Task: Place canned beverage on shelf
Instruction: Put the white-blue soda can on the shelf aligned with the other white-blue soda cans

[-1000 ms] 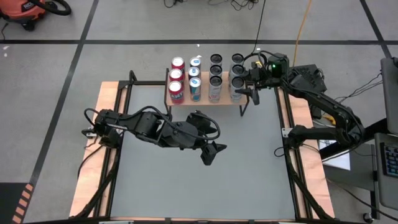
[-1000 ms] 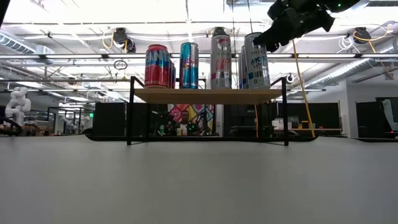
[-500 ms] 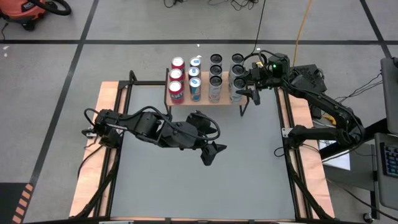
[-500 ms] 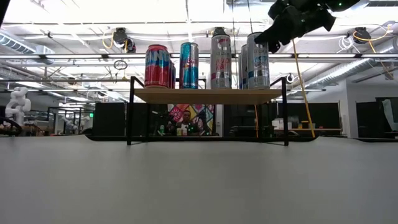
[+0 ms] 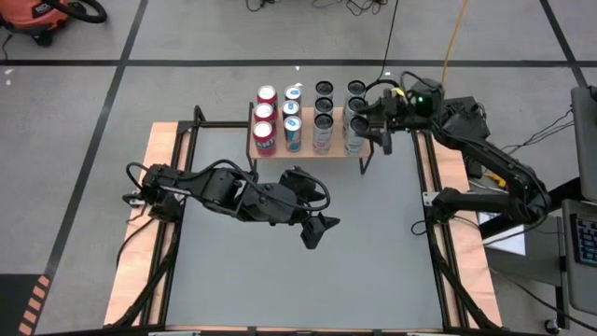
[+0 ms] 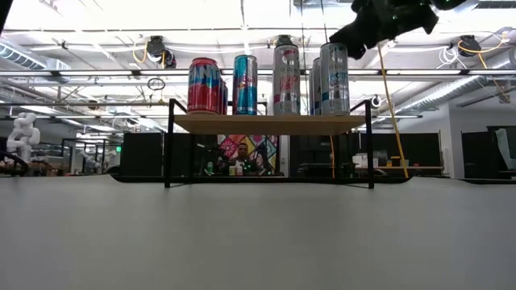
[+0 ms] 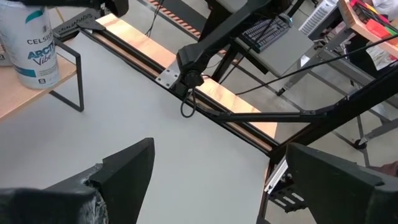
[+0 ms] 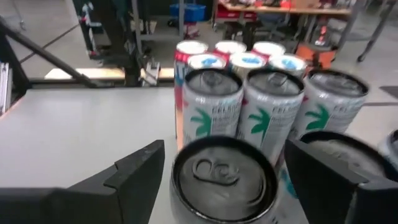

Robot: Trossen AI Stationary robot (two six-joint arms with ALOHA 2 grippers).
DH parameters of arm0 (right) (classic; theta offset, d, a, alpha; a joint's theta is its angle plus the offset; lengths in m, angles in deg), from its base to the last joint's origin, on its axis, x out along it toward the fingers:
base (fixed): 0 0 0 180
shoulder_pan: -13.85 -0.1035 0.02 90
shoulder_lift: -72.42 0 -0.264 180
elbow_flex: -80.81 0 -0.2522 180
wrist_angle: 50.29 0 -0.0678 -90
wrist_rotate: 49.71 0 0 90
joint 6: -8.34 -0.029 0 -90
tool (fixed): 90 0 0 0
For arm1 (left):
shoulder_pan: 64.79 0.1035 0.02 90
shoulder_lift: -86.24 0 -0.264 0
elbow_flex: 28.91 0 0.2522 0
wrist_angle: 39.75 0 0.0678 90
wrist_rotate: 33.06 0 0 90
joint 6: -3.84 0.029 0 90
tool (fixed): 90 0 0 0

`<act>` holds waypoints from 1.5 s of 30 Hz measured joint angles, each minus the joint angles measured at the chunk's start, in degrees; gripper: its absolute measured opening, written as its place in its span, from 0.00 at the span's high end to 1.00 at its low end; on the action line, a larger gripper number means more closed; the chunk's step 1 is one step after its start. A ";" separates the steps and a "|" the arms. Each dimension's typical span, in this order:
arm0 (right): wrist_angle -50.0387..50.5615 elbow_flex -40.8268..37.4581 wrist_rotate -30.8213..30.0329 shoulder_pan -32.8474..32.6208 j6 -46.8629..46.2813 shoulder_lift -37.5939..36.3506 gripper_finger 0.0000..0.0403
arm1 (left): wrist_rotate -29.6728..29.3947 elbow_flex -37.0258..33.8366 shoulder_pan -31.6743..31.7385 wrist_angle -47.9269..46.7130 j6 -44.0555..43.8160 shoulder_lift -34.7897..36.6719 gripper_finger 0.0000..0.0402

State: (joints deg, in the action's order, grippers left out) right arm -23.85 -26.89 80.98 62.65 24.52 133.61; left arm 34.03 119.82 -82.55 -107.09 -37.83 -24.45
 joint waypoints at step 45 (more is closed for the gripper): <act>23.13 -0.02 -8.94 -4.68 -6.41 -0.08 0.96 | -1.46 0.00 0.85 0.00 1.51 0.00 0.09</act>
State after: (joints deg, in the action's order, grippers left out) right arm -0.73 -26.91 72.04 57.97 18.11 133.52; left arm 32.56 119.82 -81.69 -107.09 -36.32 -24.45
